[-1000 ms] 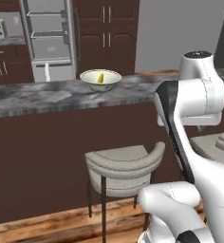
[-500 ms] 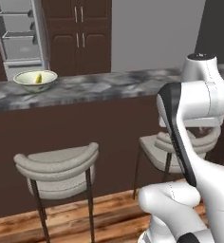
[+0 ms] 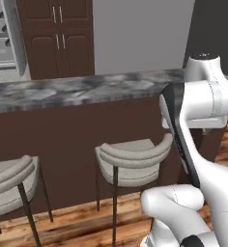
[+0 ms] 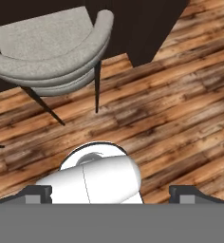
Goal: There is a bowl on the dining counter. Grab a lemon wedge from the fridge and place it in the bowl. Then get the liquor bottle and glass cup from the cabinet and place them next to the bowl.
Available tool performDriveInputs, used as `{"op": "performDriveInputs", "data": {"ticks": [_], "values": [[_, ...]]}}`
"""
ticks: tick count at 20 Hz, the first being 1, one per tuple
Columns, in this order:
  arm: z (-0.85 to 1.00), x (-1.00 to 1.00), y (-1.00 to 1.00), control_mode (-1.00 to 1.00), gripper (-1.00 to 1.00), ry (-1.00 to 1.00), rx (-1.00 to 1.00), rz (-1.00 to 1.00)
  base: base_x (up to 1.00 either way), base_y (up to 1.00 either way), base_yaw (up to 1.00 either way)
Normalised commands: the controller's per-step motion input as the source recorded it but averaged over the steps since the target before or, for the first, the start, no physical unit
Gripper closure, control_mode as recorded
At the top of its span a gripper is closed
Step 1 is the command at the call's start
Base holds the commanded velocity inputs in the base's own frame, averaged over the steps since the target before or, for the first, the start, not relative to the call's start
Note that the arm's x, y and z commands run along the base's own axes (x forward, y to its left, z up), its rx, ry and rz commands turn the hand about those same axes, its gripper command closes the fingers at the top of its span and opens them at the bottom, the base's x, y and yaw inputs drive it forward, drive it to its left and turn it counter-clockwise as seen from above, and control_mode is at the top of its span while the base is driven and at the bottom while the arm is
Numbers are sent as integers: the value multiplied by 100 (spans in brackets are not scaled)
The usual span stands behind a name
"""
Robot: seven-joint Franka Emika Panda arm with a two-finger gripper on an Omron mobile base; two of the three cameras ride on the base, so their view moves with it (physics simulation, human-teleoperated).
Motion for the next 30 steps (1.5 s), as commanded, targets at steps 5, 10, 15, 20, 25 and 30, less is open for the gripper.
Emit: {"op": "performDriveInputs", "data": {"ticks": [5, 10, 15, 20, 25, 30], "values": [[0, 0, 0, 100, -100, 0, 0, 0, 0, -100, 0], [0, 0, 0, 100, -100, 0, 0, 0, 13, -100, 0], [0, 0, 0, 100, -100, 0, 0, 0, 34, -100, 0], [0, 0, 0, 100, -100, 0, 0, 0, 48, -100, 0], [0, 0, 0, 100, -100, 0, 0, 0, 77, -100, 8], [0, 0, 0, 100, -100, 0, 0, 0, 91, -100, 18]]}}
